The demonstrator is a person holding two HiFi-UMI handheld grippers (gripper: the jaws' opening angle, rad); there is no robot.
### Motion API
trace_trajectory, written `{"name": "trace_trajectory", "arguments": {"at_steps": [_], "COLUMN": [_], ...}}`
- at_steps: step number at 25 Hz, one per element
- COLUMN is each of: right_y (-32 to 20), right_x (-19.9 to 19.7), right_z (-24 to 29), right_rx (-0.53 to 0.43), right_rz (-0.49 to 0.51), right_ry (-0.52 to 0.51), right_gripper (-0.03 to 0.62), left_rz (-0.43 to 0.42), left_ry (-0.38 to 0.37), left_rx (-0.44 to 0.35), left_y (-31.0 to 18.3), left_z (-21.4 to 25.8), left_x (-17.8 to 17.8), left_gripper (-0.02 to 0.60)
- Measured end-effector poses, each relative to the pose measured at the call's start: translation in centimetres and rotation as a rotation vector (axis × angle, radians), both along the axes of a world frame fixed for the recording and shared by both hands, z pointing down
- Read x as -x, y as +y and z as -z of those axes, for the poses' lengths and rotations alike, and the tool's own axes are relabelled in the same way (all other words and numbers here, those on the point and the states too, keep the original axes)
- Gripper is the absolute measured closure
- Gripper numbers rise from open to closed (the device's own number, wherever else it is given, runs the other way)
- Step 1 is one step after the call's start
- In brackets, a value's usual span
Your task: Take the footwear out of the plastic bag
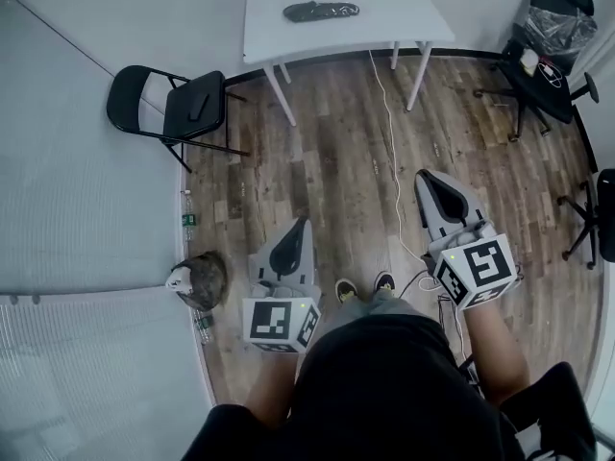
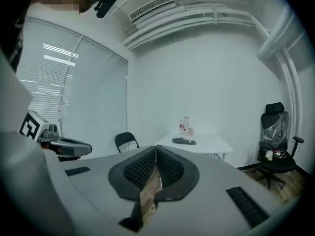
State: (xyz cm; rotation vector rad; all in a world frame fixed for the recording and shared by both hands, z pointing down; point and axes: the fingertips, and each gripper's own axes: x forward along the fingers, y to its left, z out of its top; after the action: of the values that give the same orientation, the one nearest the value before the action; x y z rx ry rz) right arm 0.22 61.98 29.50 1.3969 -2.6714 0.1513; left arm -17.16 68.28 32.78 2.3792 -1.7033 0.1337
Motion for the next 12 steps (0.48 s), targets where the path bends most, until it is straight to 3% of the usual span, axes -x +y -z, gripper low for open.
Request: {"name": "trace_trajectory", "arguments": {"at_steps": [12], "right_y": [0.3], "right_x": [0.7], "right_z": [0.8], "right_rx": [-0.022], "right_rz": [0.001], "right_ry": [-0.049], "right_gripper": [0.576], "left_rz": [0.004], "left_ry": [-0.012], "left_rx": [-0.034], "left_y": [-0.7], "left_z": [2.2], "left_x": [0.9], "left_gripper": [0.558]}}
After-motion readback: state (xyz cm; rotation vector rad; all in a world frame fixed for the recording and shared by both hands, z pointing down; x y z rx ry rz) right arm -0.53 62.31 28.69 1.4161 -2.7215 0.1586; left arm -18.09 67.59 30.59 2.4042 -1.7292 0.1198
